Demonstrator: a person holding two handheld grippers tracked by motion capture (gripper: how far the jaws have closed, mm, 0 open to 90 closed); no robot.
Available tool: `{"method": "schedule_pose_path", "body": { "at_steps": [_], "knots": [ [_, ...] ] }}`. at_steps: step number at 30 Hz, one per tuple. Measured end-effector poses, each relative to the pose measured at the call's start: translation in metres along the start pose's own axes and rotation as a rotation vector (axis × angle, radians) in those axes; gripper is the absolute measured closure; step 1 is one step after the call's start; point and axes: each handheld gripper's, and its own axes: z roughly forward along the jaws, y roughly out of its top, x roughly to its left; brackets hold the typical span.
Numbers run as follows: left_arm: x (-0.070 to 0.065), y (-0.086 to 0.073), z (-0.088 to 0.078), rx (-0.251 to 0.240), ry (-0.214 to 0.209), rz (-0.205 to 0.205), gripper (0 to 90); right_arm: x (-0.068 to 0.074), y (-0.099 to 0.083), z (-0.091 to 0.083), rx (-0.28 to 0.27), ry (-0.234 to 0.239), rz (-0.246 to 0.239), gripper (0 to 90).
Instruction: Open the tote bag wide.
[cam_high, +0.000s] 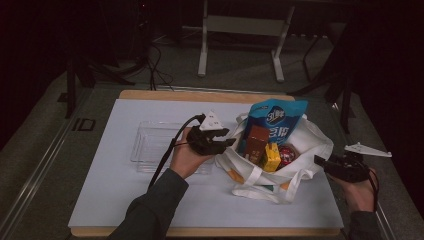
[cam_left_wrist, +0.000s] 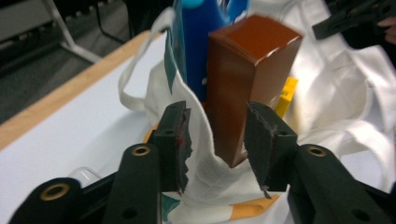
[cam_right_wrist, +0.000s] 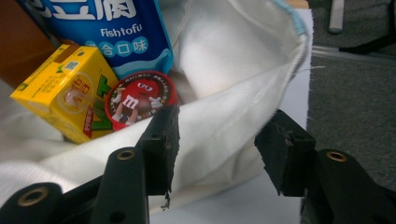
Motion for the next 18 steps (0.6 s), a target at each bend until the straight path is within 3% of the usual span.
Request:
{"method": "schedule_pose_path", "body": {
  "at_steps": [3, 7, 15, 18],
  "knots": [
    [0.000, -0.004, 0.013, 0.031, 0.010, -0.009, 67.1, 0.002, 0.002, 0.009, 0.021, -0.016, 0.003, 49.4],
    [-0.001, -0.011, 0.025, 0.067, 0.032, -0.019, 75.1, 0.003, 0.002, 0.021, 0.015, -0.006, 0.052, 51.6],
    [-0.003, -0.025, 0.041, 0.157, 0.071, 0.019, 79.9, 0.008, 0.000, 0.036, 0.045, -0.031, 0.076, 68.3],
    [-0.005, -0.033, 0.052, 0.230, 0.102, 0.066, 80.7, 0.011, -0.005, 0.047, 0.074, -0.041, 0.048, 77.4]
  ]
}}
